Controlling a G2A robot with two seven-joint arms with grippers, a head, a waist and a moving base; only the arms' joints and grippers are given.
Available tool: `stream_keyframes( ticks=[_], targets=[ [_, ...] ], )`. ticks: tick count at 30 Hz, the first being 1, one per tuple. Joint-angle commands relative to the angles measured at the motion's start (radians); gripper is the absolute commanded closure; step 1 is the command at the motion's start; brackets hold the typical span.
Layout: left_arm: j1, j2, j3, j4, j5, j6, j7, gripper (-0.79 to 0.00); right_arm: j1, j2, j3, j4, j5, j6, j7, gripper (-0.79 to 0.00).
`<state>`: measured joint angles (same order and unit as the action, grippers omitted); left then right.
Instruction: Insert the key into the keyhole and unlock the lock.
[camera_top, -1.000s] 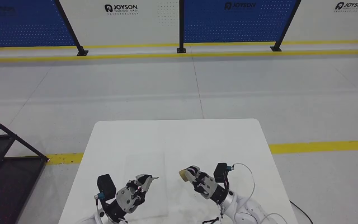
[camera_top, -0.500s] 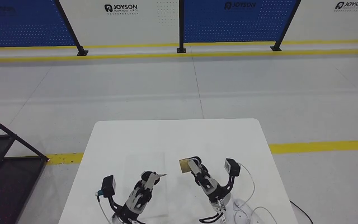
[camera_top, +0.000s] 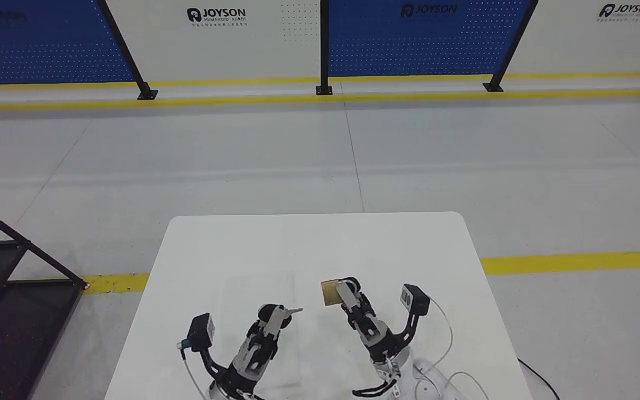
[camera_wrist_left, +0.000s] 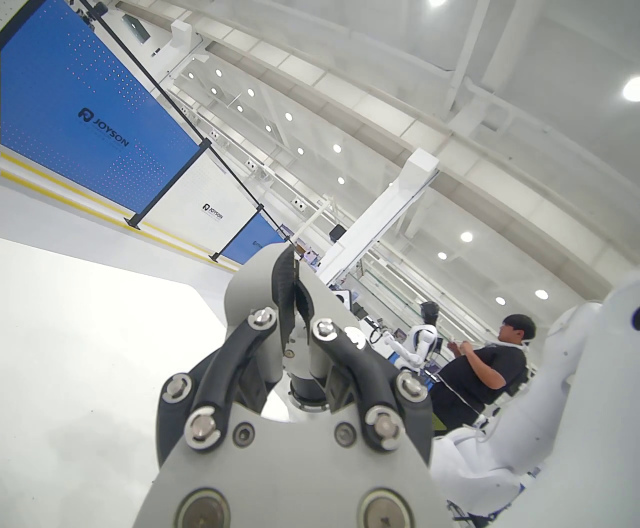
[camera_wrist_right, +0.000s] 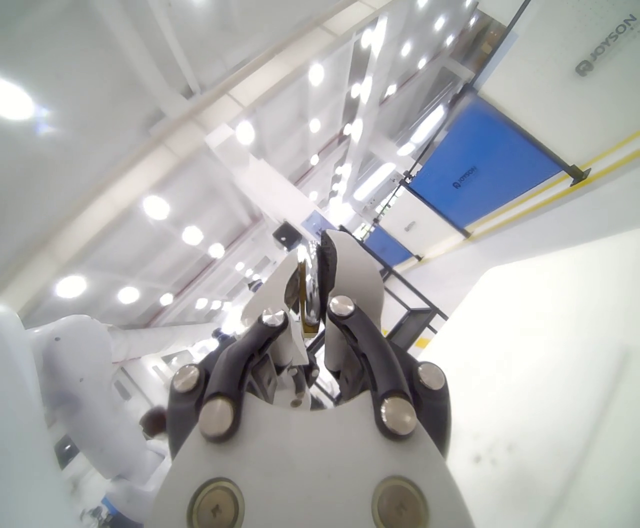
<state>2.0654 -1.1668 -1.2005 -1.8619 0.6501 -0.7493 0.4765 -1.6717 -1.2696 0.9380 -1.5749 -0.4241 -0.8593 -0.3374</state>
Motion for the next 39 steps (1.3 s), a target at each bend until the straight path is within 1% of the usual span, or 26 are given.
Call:
stream_keyframes(
  ticks=[1,9,12,25,38,39],
  targets=[
    [-0.008,-0.004,0.017,0.007,-0.004,0.005,0.018,0.000,0.001,-0.004,-0.007,0.002,-0.004,-0.005,-0.014,0.000],
    [-0.047,-0.020,0.075,0.033,-0.004,0.045,0.057,0.000,-0.014,-0.013,-0.016,0.002,-0.065,-0.017,-0.049,0.000],
    [-0.059,-0.025,0.091,0.042,-0.010,0.047,0.061,0.000,-0.019,-0.015,-0.016,0.003,-0.082,-0.020,-0.055,0.000],
    [-0.083,-0.034,0.115,0.056,-0.017,0.063,0.065,0.000,-0.027,-0.020,-0.009,0.002,-0.102,-0.019,-0.052,0.000],
    [-0.100,-0.042,0.138,0.067,0.018,0.084,0.065,0.000,-0.024,-0.026,-0.013,0.001,-0.110,-0.002,-0.033,0.000],
    [-0.100,-0.043,0.138,0.067,0.018,0.085,0.065,-0.089,-0.024,-0.027,-0.012,0.000,-0.110,0.000,-0.032,0.000]
  ],
)
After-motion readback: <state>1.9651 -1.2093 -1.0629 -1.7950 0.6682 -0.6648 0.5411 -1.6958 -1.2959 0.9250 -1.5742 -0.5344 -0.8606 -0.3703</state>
